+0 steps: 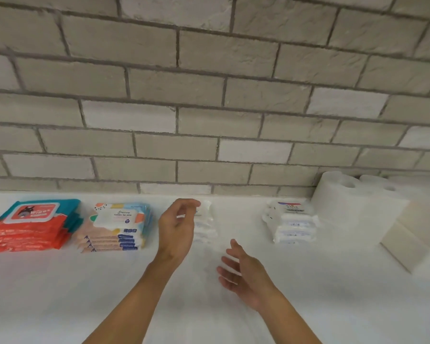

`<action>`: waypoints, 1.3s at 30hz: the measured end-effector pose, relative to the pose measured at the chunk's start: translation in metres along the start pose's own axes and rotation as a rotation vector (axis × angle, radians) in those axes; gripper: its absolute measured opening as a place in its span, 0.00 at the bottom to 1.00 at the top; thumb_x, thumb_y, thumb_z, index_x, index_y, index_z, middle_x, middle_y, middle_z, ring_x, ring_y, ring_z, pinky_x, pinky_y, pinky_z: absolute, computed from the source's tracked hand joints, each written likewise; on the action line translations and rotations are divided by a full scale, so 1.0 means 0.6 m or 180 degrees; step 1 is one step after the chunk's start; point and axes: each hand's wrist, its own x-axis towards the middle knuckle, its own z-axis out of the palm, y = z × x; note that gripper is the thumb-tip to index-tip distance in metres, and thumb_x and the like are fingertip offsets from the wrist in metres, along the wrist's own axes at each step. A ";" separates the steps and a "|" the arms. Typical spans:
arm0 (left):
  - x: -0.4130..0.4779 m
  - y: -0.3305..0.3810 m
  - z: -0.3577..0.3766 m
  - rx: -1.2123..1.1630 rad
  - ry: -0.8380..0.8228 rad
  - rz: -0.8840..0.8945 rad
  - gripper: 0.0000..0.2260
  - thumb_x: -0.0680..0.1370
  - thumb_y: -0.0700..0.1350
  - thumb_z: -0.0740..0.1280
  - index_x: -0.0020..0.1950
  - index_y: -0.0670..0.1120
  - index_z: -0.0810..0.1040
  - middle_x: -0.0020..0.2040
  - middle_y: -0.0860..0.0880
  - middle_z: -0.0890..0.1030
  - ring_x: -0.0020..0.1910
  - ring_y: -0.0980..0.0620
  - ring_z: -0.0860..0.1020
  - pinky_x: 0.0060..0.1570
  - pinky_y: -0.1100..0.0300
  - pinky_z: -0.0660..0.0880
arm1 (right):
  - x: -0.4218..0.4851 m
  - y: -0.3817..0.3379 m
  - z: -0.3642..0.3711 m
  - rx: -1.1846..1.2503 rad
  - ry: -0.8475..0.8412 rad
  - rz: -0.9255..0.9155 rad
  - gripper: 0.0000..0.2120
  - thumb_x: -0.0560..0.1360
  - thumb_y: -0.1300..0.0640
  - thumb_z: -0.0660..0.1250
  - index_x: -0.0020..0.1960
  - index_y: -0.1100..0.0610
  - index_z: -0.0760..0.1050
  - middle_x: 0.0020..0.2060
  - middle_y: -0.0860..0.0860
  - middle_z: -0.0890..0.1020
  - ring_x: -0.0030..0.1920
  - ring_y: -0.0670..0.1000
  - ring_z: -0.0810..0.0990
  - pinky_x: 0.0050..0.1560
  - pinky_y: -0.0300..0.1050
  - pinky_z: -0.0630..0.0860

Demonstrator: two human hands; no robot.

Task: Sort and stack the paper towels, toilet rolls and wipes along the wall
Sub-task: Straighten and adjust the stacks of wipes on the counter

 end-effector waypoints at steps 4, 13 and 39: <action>-0.042 0.010 0.059 -0.0032 -0.0333 -0.0116 0.12 0.81 0.39 0.62 0.41 0.47 0.82 0.48 0.49 0.84 0.47 0.48 0.80 0.46 0.61 0.75 | -0.022 -0.012 -0.067 0.0039 0.0155 -0.0175 0.20 0.76 0.43 0.68 0.57 0.59 0.77 0.54 0.56 0.80 0.48 0.59 0.81 0.44 0.50 0.78; -0.083 0.004 0.238 0.0415 -0.0566 -0.0262 0.08 0.80 0.46 0.66 0.43 0.46 0.81 0.45 0.56 0.83 0.46 0.53 0.79 0.40 0.73 0.72 | -0.008 -0.070 -0.207 -0.0506 0.1000 -0.0860 0.22 0.75 0.41 0.67 0.62 0.55 0.72 0.48 0.50 0.77 0.49 0.55 0.79 0.52 0.52 0.79; -0.031 -0.091 0.434 0.0789 -0.0544 -0.0958 0.15 0.80 0.54 0.65 0.67 0.58 0.73 0.56 0.55 0.80 0.55 0.53 0.80 0.59 0.54 0.79 | 0.153 -0.182 -0.297 0.0625 0.0487 -0.0737 0.19 0.76 0.46 0.69 0.58 0.59 0.78 0.50 0.54 0.85 0.49 0.51 0.85 0.51 0.44 0.80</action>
